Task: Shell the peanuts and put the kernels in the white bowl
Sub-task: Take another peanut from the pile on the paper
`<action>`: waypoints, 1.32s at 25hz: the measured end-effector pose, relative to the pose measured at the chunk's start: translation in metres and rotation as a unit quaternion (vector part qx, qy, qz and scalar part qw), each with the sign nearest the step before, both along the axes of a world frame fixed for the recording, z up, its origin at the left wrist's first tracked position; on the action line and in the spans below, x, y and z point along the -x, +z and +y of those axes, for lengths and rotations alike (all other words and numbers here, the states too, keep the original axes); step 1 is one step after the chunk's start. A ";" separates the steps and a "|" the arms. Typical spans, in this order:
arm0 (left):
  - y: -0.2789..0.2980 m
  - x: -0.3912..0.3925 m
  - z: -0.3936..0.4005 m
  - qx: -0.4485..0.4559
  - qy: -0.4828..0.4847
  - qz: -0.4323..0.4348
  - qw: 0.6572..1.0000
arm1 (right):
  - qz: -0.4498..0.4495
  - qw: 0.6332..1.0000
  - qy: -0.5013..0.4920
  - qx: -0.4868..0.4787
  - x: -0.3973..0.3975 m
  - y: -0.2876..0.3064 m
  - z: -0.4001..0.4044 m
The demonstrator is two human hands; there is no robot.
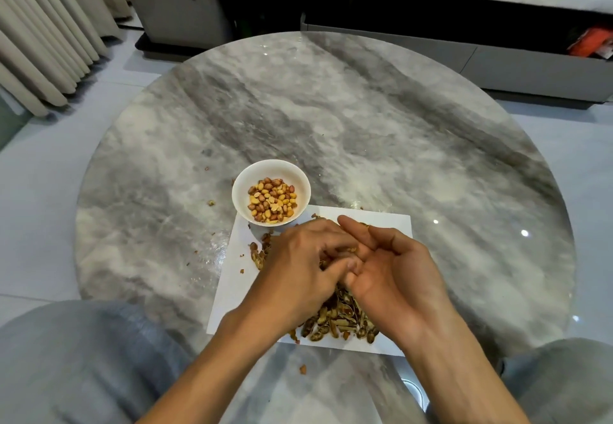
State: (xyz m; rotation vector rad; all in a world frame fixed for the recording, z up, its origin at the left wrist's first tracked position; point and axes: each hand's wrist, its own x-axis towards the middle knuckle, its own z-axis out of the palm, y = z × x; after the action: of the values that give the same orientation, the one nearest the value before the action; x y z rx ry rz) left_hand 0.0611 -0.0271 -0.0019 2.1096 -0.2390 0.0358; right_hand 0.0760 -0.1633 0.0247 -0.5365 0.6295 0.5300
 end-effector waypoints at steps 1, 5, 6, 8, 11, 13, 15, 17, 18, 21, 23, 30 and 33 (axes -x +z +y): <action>-0.001 -0.001 0.000 0.015 0.021 -0.010 1.000 | -0.006 1.000 0.001 -0.013 0.001 0.001 -0.001; 0.003 -0.004 0.003 0.063 0.086 -0.051 0.993 | -0.081 0.995 0.053 0.021 0.004 0.003 0.000; 0.006 -0.005 0.005 0.079 0.093 -0.046 0.991 | -0.124 0.985 0.078 0.094 0.005 0.002 0.000; 0.013 -0.006 0.008 0.111 0.081 -0.021 0.990 | -0.217 0.934 0.121 0.256 0.006 0.002 -0.002; 0.020 -0.008 0.011 0.143 0.063 0.003 0.988 | -0.279 0.870 0.139 0.383 0.005 0.005 -0.009; 0.019 -0.010 0.012 0.178 0.079 0.034 0.980 | -0.271 0.872 0.119 0.389 0.004 0.003 -0.010; 0.016 -0.010 0.011 0.195 0.089 0.056 0.975 | -0.245 0.897 0.099 0.356 0.004 0.001 -0.009; 0.015 -0.010 0.009 0.186 0.074 0.043 0.979 | -0.233 0.920 0.086 0.304 0.002 0.000 -0.008; 0.015 -0.010 0.009 0.181 0.066 0.031 0.981 | -0.232 0.927 0.082 0.285 0.002 0.000 -0.009; 0.014 -0.010 0.010 0.176 0.064 -0.012 0.982 | -0.220 0.939 0.087 0.249 0.002 0.000 -0.009; 0.014 -0.010 0.012 0.181 0.066 -0.012 0.981 | -0.208 0.943 0.106 0.238 0.003 0.001 -0.007; 0.017 -0.011 0.013 0.206 0.051 0.013 0.977 | -0.242 0.929 0.103 0.259 0.001 0.003 -0.011; 0.019 -0.006 0.008 0.311 0.049 0.085 0.945 | -0.262 0.913 0.075 0.302 0.002 0.001 -0.011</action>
State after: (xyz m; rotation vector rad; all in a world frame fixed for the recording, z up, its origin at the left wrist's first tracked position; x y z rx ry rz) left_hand 0.0675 -0.0188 0.0171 1.4806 -0.0102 -0.0116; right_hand 0.0736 -0.1746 0.0253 -1.2737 0.2206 0.3020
